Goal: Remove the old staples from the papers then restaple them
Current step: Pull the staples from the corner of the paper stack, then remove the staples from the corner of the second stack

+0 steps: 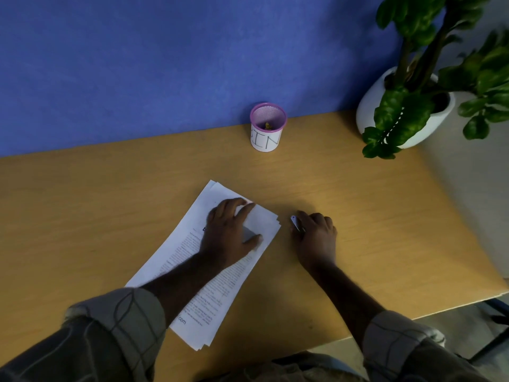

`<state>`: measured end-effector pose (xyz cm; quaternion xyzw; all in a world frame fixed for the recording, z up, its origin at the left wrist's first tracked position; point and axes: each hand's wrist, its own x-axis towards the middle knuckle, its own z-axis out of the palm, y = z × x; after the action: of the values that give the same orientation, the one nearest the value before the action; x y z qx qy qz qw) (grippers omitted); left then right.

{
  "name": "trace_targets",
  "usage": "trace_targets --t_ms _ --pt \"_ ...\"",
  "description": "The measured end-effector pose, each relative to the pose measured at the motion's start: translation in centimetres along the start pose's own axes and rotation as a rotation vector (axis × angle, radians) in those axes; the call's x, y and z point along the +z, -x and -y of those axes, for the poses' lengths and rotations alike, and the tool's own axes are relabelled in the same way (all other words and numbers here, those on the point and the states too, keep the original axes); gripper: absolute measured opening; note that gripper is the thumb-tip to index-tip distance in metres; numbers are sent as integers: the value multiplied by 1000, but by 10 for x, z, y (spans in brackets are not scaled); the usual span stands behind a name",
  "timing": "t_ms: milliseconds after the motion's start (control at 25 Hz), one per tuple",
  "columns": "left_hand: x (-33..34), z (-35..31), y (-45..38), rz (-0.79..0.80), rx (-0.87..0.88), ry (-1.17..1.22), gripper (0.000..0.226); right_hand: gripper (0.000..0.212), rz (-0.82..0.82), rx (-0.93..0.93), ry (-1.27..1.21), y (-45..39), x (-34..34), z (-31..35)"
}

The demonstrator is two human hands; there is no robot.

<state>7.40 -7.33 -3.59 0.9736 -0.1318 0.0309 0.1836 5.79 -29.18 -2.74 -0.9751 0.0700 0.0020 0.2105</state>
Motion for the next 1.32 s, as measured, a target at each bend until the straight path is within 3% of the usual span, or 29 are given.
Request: trace_targets --t_ms 80,200,360,600,720,920,1040,1200,1320 --pt "-12 13 2 14 -196 -31 74 35 16 -31 21 -4 -6 1" --pt "-35 34 1 208 -474 -96 85 35 47 -144 42 -14 -11 13" --pt "-53 43 0 348 -674 -86 101 44 254 -288 124 -28 -4 40" --pt "-59 44 -1 387 -805 -78 98 44 346 -254 205 -34 8 52" --pt "-58 49 -1 396 -797 -61 80 46 365 -206 173 -35 6 52" --pt "-61 56 0 264 -715 101 45 46 171 -173 85 -37 -7 40" --pt "-80 54 -6 136 -630 244 29 45 209 -132 -194 -43 -16 55" --pt "-121 32 -21 -149 -456 273 24 45 478 243 -971 -52 -31 95" --pt "-156 10 -25 -442 -93 266 22 65 664 428 -1482 -63 -54 113"
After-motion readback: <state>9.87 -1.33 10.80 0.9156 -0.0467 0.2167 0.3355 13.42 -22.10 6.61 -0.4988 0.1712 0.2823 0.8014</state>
